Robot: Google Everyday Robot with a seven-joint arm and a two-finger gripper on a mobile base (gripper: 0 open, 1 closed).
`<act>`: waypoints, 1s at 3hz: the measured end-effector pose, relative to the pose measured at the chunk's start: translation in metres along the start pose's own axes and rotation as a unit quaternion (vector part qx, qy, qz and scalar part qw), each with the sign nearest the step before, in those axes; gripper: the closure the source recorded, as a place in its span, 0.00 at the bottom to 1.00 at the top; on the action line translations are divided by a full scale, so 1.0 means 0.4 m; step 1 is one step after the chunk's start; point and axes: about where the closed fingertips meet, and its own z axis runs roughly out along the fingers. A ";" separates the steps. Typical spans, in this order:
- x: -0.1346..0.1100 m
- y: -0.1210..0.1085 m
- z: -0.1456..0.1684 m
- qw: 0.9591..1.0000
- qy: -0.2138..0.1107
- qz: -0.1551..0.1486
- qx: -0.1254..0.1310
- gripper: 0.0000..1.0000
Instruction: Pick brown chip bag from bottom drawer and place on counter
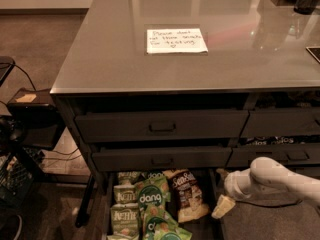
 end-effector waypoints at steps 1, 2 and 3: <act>-0.010 0.006 0.092 0.999 -0.036 0.003 -0.018 0.00; -0.033 0.026 0.164 0.998 -0.058 -0.002 -0.029 0.00; -0.032 0.026 0.165 0.998 -0.058 -0.002 -0.029 0.00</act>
Offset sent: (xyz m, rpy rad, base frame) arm 0.0063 0.0696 -0.0676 0.1758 0.0001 0.0489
